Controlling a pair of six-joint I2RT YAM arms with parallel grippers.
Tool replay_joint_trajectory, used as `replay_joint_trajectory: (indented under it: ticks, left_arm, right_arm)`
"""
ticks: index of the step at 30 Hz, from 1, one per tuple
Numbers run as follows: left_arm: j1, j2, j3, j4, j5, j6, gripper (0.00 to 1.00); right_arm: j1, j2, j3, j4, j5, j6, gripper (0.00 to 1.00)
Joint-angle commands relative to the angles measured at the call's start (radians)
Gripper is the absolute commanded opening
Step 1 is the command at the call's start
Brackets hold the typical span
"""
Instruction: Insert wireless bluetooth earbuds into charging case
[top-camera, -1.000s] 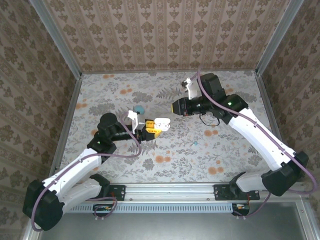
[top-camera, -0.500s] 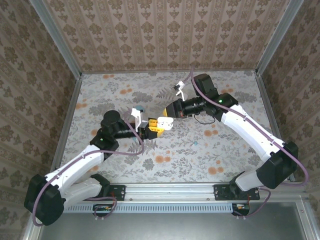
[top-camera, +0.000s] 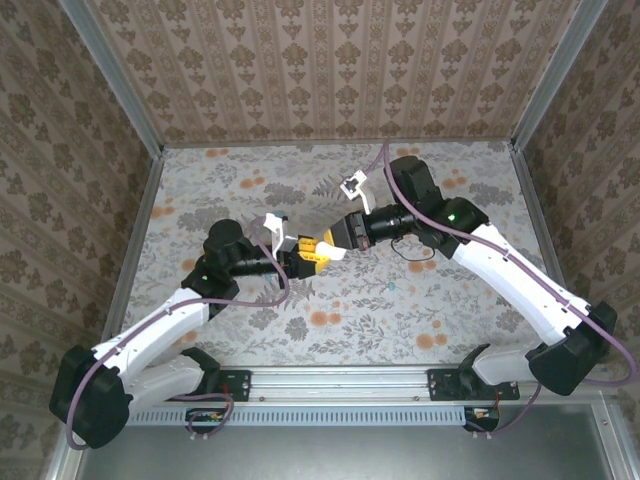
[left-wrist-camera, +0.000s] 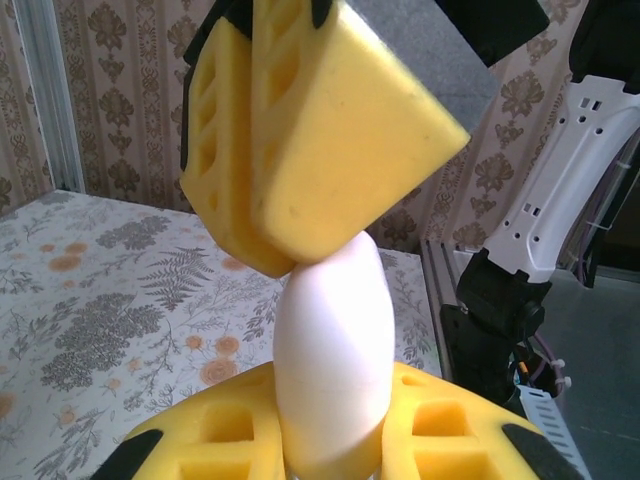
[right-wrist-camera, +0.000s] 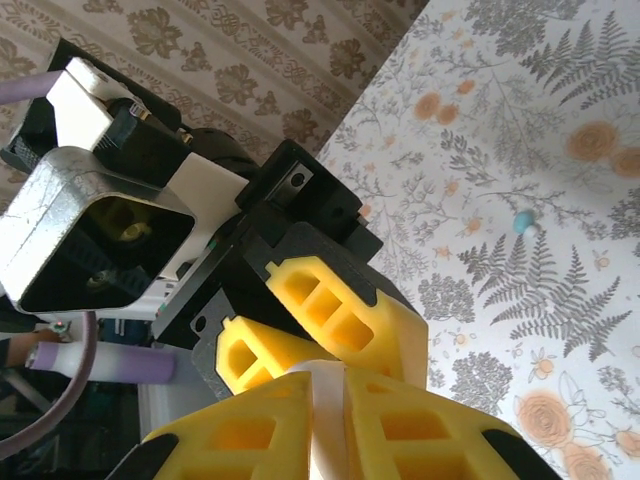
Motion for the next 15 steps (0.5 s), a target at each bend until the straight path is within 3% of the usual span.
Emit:
replay_joint_trajectory:
  ticks: [1,4,9,15]
  left_arm:
    - [0.021,-0.002,0.029,0.047,-0.089,-0.052,0.00]
    - [0.040,-0.025,0.011,0.037,-0.129,-0.083,0.00]
    - [0.143,-0.071,-0.017,-0.052,-0.235,-0.220,0.00]
    - [0.409,-0.085,-0.058,-0.320,-0.398,-0.410,0.01]
  right_arm:
    - [0.033,-0.039,0.006,-0.117,0.017,-0.041,0.18]
    - [0.031,-0.068,0.014,-0.137,0.141,-0.056,0.25]
    - [0.031,-0.100,0.008,-0.200,0.472,-0.088,0.34]
    - [0.060,-0.026,-0.024,-0.186,0.641,-0.040,0.44]
